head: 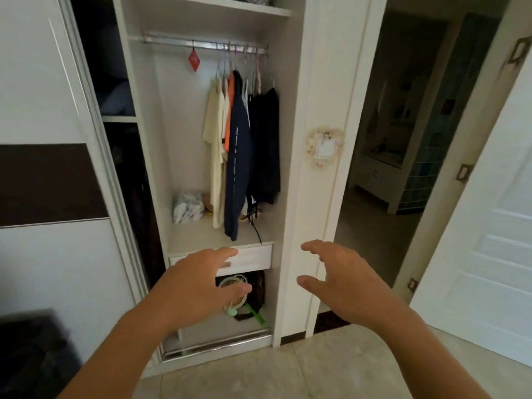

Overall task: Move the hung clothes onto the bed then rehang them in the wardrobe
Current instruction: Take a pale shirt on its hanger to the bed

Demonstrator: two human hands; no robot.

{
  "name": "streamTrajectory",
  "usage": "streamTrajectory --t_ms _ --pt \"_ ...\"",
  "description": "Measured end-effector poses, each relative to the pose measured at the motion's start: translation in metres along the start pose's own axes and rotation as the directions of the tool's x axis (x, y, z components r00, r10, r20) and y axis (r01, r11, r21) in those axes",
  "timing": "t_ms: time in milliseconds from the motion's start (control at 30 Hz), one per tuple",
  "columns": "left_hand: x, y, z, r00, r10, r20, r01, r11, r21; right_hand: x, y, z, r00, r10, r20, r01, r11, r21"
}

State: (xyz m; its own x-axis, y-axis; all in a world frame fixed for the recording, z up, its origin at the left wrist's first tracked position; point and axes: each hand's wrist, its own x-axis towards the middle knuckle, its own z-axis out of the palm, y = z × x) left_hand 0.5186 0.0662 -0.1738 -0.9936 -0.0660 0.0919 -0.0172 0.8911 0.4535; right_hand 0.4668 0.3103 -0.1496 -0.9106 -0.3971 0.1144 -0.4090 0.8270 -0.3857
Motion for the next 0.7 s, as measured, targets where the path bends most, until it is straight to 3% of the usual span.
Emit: streamTrajectory --t_ms 367,700 --pt "0.120 -0.055 -0.045 0.992 -0.070 -0.108 0.077 0.995 0.058 0.172 -0.028 0.009 0.977 -0.208 0.041 0.210 0.977 -0.037" --pt "0.226 -0.138 -0.104 0.991 0.028 -0.133 -0.021 0.998 0.055 0.300 -0.088 0.037 0.984 -0.177 -0.031 0.177 0.984 -0.010"
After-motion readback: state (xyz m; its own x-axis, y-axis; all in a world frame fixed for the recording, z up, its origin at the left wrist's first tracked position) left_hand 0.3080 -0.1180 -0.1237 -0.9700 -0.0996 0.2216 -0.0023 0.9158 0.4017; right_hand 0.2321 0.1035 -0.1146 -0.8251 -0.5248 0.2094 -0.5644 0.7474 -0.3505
